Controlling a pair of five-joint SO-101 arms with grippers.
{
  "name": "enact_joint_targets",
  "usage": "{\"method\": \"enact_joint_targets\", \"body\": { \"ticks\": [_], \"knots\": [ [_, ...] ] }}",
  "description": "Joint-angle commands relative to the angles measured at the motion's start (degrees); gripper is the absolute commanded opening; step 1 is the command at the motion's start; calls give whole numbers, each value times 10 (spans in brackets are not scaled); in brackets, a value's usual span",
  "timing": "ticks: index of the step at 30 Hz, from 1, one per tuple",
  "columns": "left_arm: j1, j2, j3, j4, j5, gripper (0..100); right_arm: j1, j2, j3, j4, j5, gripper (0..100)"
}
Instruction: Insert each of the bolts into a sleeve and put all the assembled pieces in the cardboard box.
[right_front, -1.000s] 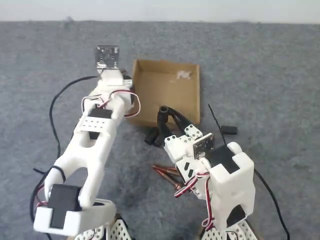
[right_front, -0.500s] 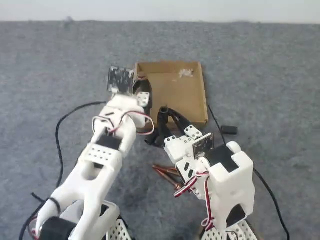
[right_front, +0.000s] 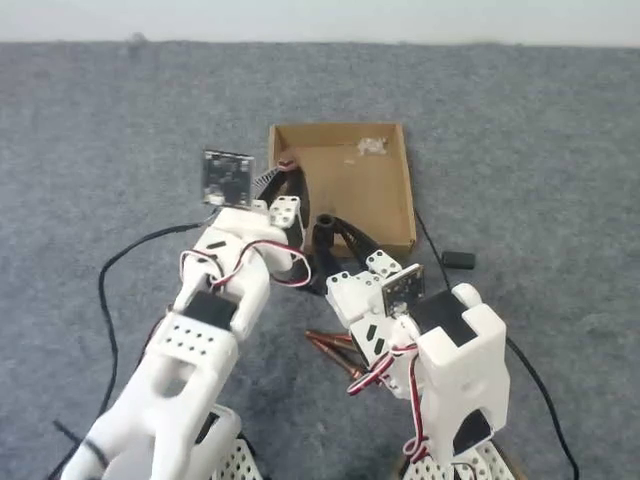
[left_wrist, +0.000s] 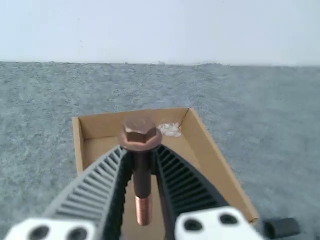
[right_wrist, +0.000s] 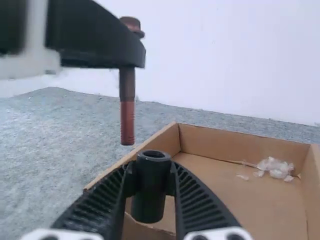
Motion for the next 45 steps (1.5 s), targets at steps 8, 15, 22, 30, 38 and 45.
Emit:
{"method": "enact_joint_targets", "body": {
  "ticks": [8, 15, 22, 30, 38, 45],
  "knots": [
    [18, -86, 32, -2, 18, 11, -22, 34, -31, 0, 11, 6],
    [31, -83, 48, -18, -11, 11, -35, 55, -36, -5, 44, 6],
    [41, -82, 73, -53, -30, 11, -35, 55, -33, -5, 44, 6],
    [43, -81, 73, -51, -30, 10, -60, 21, 9, -5, 44, 6],
    [43, -82, 71, -36, -29, 10, -51, 15, 11, -5, 45, 6],
    [40, -82, 72, -30, -32, 10, -45, 15, 17, -38, 46, 6]
  ]
}}
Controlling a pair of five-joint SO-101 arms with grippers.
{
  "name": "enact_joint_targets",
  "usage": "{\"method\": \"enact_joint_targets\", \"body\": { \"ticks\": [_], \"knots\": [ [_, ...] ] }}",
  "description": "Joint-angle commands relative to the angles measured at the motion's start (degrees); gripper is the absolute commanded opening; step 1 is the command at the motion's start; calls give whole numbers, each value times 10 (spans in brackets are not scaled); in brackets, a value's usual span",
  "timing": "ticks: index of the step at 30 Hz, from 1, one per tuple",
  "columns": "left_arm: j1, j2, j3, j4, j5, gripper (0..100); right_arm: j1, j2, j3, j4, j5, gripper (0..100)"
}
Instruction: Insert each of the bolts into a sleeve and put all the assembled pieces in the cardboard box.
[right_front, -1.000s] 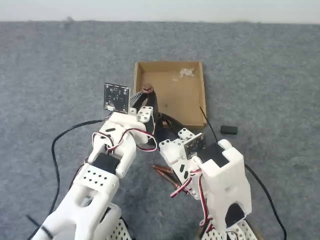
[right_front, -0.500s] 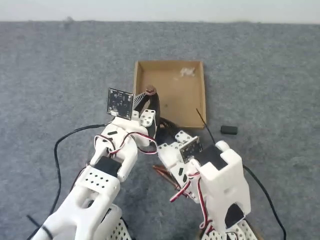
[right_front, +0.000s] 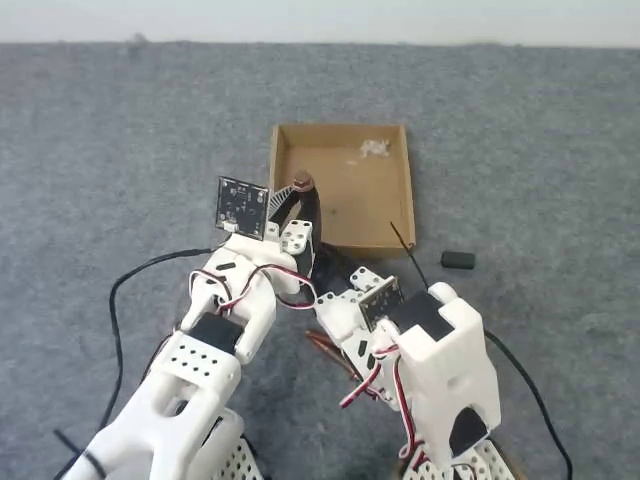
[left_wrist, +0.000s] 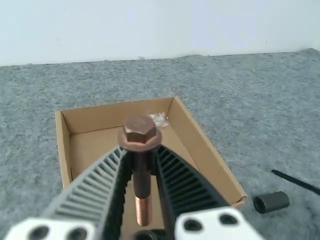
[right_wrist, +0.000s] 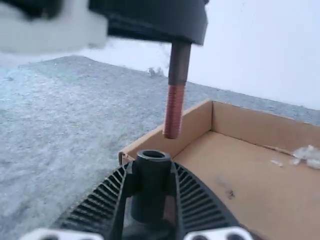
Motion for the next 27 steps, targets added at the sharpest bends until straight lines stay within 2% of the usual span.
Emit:
{"method": "enact_joint_targets", "body": {
  "ticks": [1, 13, 19, 27],
  "knots": [
    [0, -21, -10, 3, -5, 10, 9, -32, 9, -25, 11, 6],
    [2, -21, -5, 26, -21, 10, 24, -36, 11, -29, 11, 6],
    [3, -21, 0, 26, -21, 10, 26, -92, 43, -28, 9, 6],
    [17, -21, 0, 25, -21, 10, 26, -104, 36, 28, 8, 6]
  ]
}}
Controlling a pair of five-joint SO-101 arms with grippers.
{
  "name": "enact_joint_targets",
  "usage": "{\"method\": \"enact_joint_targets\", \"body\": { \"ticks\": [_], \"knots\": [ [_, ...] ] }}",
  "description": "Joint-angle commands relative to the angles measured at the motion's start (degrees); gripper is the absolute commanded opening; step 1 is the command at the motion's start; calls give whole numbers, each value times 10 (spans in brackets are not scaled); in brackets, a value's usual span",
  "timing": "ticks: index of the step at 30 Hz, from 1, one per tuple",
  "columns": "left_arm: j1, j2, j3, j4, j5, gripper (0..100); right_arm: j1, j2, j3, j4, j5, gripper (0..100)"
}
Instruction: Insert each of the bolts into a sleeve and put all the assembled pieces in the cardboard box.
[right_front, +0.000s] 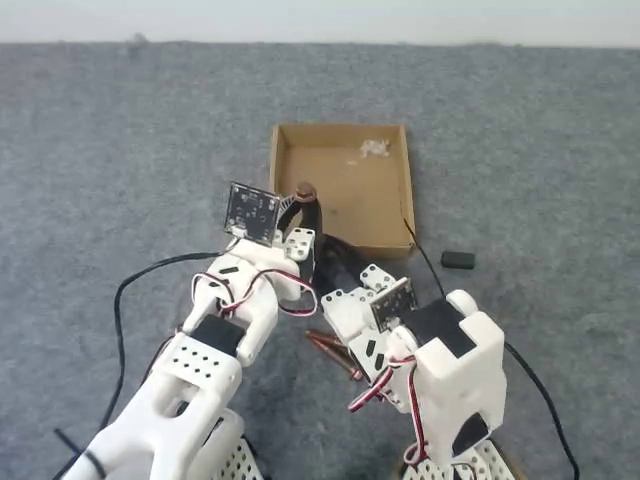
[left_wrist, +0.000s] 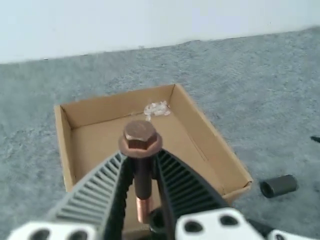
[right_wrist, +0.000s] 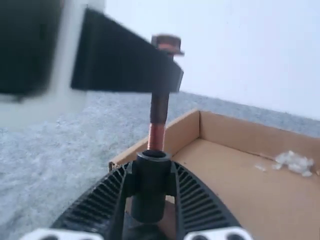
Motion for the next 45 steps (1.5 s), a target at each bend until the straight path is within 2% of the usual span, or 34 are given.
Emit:
{"method": "enact_joint_targets", "body": {
  "ticks": [1, 11, 19, 45],
  "knots": [
    [7, -24, -8, 1, -4, 10, 7, -33, -10, 9, 8, 6],
    [5, -26, -10, -1, -1, 10, 7, -31, -18, 13, 8, 6],
    [-10, -26, -22, 1, 20, 10, 16, -31, -39, 72, 7, 6],
    [14, -25, -25, 33, 24, 10, 27, -31, -40, 63, 7, 6]
  ]
}}
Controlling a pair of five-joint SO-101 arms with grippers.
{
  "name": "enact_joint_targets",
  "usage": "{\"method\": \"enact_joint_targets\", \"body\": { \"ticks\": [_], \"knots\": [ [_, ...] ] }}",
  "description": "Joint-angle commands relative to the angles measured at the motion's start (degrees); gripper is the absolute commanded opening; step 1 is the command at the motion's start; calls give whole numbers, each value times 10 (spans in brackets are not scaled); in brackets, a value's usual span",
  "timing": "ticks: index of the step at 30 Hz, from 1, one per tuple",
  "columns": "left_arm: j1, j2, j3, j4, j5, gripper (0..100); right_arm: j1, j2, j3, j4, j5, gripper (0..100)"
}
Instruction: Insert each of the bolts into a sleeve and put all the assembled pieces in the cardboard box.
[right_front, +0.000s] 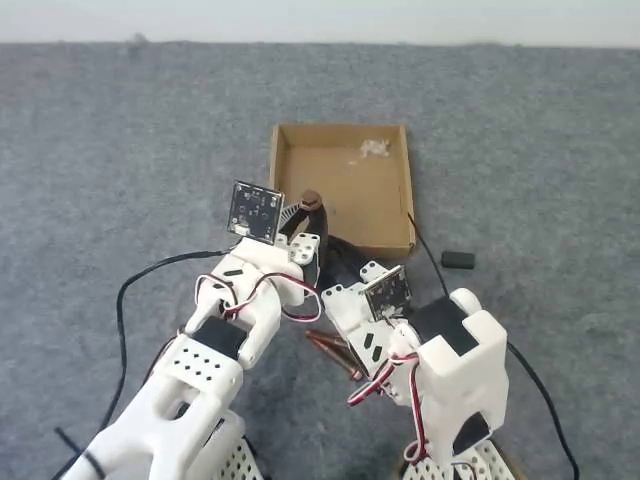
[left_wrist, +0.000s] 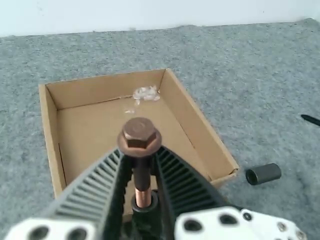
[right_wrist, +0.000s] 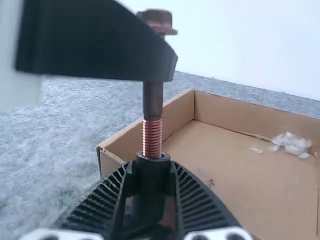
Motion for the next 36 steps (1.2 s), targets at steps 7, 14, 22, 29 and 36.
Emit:
{"method": "enact_joint_targets", "body": {
  "ticks": [7, 14, 22, 29, 36],
  "knots": [
    [0, -13, -21, 43, -21, 10, 23, -34, -6, -46, 8, 6],
    [1, 28, -15, 33, -44, 11, 25, -32, -6, -51, 8, 6],
    [-10, 157, -20, -61, -59, 12, 35, -33, -6, -51, 8, 6],
    [-11, 159, -21, -74, -62, 58, 47, -33, -10, -51, 8, 6],
    [-11, 159, -17, -70, -91, 259, 49, -32, -11, -51, 8, 6]
  ]
}}
